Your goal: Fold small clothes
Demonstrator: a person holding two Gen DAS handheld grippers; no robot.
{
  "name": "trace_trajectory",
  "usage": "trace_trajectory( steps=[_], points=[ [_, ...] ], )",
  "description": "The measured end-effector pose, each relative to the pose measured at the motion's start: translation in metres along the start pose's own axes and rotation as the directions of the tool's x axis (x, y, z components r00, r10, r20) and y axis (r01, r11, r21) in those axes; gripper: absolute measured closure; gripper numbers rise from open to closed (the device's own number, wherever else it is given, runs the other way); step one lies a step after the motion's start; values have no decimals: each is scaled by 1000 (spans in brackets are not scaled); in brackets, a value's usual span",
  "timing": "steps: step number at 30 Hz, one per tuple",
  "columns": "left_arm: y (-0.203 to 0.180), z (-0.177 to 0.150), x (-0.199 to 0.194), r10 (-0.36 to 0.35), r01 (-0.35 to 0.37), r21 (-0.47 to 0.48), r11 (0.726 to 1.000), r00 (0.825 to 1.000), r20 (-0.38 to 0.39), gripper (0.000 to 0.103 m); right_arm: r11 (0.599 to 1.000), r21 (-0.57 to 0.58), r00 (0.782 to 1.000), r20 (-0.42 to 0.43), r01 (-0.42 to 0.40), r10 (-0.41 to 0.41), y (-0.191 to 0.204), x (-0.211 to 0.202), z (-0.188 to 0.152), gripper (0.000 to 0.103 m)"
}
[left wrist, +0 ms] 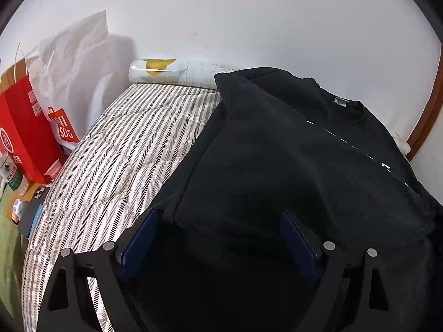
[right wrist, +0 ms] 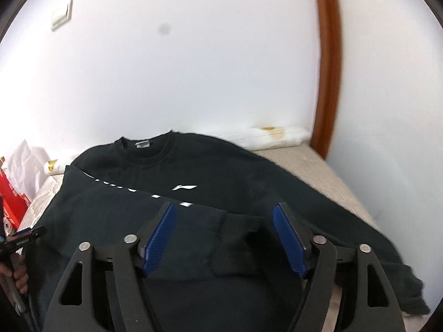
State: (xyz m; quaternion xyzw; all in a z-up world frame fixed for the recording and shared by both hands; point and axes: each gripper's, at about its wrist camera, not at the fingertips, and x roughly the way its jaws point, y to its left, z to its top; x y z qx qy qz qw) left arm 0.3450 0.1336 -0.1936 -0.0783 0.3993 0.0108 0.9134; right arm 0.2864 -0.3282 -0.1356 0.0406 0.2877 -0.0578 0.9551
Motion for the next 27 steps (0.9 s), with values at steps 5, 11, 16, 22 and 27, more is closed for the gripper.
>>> trace_trajectory(
  steps=[5, 11, 16, 22, 27],
  points=[
    [-5, -1, -6, -8, 8, 6, 1000, 1000, 16, 15, 992, 17, 992, -29, 121, -121, -73, -37, -39, 23],
    [-15, -7, -8, 4, -5, 37, 999, 1000, 24, 14, 942, 60, 935, -156, 332, -319, -175, -56, -100, 20],
    [-26, -10, -22, -2, 0, 38, 999, 999, 35, 14, 912, 138, 901, -268, 386, -341, -239, -60, -135, 20],
    [-53, -22, -49, -16, 12, 121, 993, 999, 38, 14, 910, 82, 874, -327, 406, -361, -268, -46, -154, 20],
    [-58, -34, -71, 76, -89, 165, 982, 994, 83, 14, 927, 123, 900, -315, 353, -301, -287, -37, -159, 16]
  ],
)
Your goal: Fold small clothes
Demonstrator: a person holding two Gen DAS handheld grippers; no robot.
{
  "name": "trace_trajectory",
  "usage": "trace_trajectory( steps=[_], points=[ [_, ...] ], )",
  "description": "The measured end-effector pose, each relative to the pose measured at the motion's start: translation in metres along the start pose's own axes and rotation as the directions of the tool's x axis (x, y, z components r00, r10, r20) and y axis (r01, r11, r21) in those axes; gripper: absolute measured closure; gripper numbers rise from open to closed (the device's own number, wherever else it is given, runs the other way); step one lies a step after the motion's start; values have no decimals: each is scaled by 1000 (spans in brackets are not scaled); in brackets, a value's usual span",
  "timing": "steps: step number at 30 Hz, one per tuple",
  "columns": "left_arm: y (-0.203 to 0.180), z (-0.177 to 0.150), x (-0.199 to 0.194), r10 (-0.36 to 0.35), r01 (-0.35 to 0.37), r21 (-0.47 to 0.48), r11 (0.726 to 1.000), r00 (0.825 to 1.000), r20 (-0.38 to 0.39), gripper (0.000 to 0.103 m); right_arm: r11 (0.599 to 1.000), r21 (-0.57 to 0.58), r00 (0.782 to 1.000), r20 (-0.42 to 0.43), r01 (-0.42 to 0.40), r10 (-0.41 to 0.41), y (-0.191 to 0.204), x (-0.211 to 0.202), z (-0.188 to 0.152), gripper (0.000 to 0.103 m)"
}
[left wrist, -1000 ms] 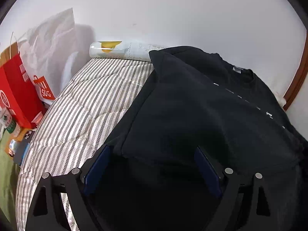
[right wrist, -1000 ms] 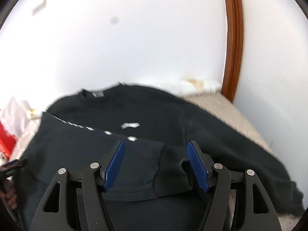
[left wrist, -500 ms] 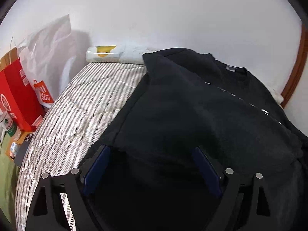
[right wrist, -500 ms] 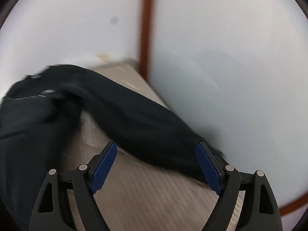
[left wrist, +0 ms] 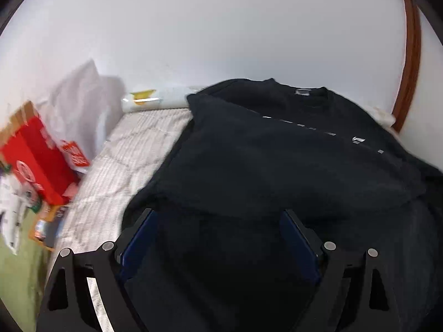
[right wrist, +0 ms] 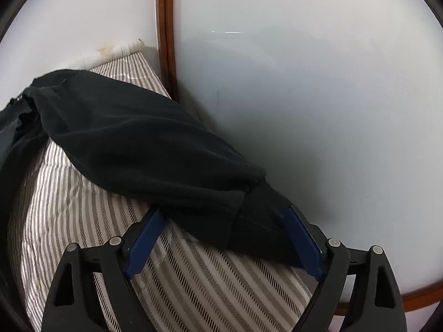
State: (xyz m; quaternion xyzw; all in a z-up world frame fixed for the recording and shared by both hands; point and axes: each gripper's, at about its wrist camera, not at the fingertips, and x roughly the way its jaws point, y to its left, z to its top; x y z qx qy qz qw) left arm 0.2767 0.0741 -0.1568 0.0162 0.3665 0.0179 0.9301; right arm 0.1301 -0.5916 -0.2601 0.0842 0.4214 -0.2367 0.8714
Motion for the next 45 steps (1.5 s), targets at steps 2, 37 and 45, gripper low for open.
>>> trace_trajectory(
  steps=[2, 37, 45],
  points=[
    [4, -6, -7, 25, -25, 4, 1000, 1000, 3, 14, 999, 29, 999, -21, -37, 37, -4, 5, 3, 16],
    [73, -3, -34, 7, 1, -130, 992, 998, 65, 14, 898, -333, 789, 448, -288, 419, 318, -205, 161, 84],
    [74, -16, 5, -38, 52, -140, 989, 994, 100, 14, 838, -393, 811, 297, -378, 505, 454, -157, 138, 84]
  ],
)
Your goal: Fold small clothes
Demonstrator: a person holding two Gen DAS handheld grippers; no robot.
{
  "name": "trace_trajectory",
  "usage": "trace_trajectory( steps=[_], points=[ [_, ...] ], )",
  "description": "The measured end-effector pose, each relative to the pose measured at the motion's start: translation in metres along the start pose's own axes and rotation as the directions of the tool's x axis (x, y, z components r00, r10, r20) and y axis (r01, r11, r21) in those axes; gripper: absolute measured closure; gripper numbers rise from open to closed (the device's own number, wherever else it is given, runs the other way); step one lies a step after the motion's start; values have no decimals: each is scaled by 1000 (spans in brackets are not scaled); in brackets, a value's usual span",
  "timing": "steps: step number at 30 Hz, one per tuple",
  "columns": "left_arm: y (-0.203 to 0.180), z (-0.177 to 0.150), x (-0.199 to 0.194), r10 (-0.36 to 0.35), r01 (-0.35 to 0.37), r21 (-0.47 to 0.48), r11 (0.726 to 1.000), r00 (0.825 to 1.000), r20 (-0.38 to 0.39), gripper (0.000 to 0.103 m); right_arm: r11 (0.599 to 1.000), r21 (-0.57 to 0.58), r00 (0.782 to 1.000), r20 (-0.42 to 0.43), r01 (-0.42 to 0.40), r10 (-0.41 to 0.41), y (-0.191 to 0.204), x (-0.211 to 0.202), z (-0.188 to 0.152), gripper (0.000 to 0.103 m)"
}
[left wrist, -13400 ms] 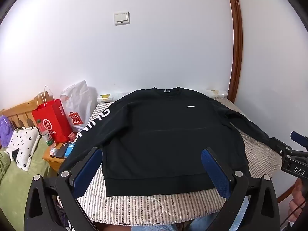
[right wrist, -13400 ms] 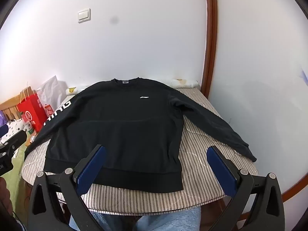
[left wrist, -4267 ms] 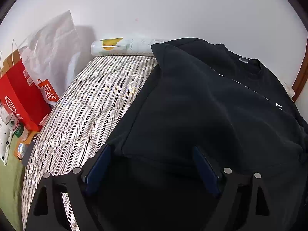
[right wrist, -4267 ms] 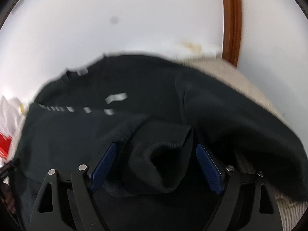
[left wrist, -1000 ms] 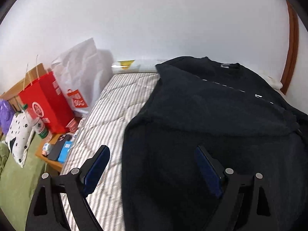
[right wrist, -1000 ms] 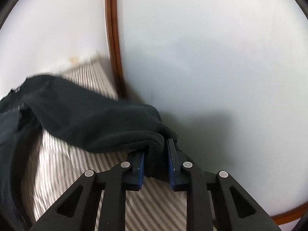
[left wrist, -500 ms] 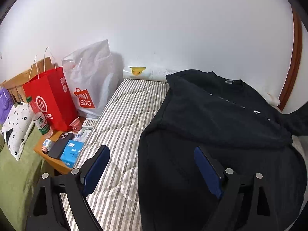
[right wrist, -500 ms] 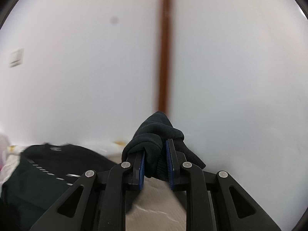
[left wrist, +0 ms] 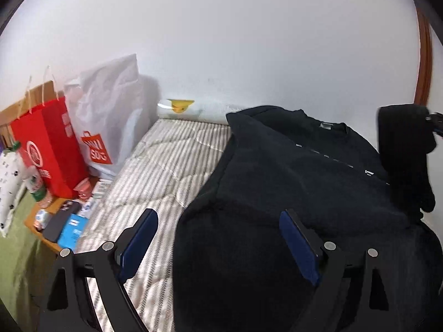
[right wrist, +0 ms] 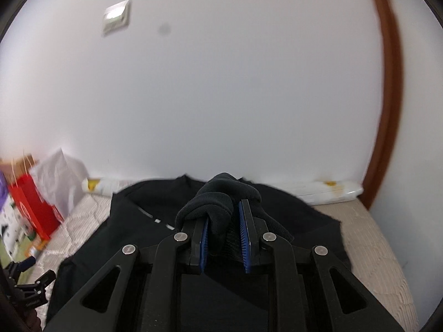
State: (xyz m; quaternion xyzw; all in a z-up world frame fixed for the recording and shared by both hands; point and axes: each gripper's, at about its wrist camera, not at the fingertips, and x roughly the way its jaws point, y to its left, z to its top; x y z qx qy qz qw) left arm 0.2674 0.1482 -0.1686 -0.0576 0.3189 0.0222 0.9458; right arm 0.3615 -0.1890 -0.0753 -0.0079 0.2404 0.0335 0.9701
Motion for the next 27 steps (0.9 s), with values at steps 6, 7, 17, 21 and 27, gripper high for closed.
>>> trace_trajectory(
  steps=[6, 7, 17, 21, 27],
  points=[
    [7, -7, 22, -13, 11, -24, 1000, 997, -77, 14, 999, -35, 997, -80, -7, 4, 38, 53, -34, 82],
    [9, -7, 22, -21, 19, -34, 999, 997, -78, 14, 999, -41, 995, -98, -10, 6, 42, 61, -40, 81],
    [10, -8, 25, -34, 30, -40, 999, 996, -88, 14, 996, -79, 946, -323, -33, 6, 66, 123, -94, 36],
    [10, -8, 26, -38, 34, -39, 999, 995, -97, 14, 997, -62, 930, -366, -38, 13, 53, 110, -97, 24],
    [4, -10, 22, -56, 55, -11, 998, 995, -86, 14, 997, -69, 965, -261, -18, -1, 12, 41, -98, 24]
  ],
)
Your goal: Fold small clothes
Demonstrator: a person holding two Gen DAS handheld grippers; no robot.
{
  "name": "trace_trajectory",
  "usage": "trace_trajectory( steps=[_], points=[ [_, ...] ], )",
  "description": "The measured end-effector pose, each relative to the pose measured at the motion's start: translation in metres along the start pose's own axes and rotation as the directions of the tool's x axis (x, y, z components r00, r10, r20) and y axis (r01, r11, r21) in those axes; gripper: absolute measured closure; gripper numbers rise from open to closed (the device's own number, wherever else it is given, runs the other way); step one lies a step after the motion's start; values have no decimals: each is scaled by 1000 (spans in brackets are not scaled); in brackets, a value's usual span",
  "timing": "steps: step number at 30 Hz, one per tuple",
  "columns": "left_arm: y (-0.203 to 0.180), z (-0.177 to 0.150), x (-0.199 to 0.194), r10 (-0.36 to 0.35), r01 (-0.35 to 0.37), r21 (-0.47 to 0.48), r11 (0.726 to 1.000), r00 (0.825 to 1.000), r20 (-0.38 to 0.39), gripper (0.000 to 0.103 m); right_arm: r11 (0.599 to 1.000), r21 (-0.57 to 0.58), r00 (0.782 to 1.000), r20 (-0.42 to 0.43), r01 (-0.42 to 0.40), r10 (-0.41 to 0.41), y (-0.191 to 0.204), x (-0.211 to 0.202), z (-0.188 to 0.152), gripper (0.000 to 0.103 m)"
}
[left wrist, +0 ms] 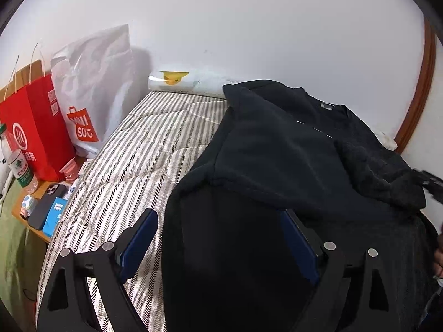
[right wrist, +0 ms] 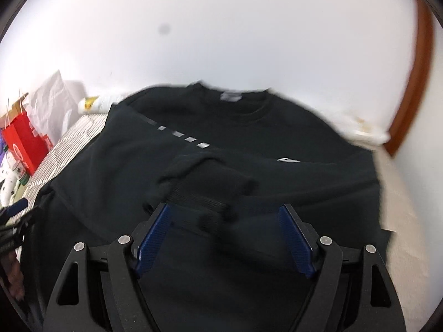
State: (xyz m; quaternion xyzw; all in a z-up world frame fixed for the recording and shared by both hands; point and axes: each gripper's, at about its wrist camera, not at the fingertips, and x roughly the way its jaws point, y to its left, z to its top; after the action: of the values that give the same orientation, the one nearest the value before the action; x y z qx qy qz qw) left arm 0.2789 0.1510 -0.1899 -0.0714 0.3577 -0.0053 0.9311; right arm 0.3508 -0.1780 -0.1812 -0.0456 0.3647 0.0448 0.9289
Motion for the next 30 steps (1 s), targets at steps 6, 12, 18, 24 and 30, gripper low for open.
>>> trace_trajectory(
  steps=[6, 12, 18, 24, 30],
  points=[
    [-23, 3, -14, -32, 31, 34, 999, 999, 31, 16, 997, 75, 994, 109, 3, -11, -72, -58, -34, 24],
    [-99, 22, -33, -121, 111, 171, 979, 991, 49, 15, 981, 184, 997, 45, 52, -62, -161, -55, -63, 24],
    [-191, 30, -15, -172, 159, 305, 939, 985, 15, 15, 980, 191, 998, -35, 53, -47, -185, -25, -84, 24],
    [-247, 17, 28, -109, 109, 430, 896, 994, -25, 16, 973, 225, 998, -33, 55, -48, -194, -11, -102, 24],
    [-273, 3, 63, -25, 39, 516, 856, 999, -34, 24, 949, 311, 996, -88, 56, -30, -212, 0, -111, 25]
  ],
)
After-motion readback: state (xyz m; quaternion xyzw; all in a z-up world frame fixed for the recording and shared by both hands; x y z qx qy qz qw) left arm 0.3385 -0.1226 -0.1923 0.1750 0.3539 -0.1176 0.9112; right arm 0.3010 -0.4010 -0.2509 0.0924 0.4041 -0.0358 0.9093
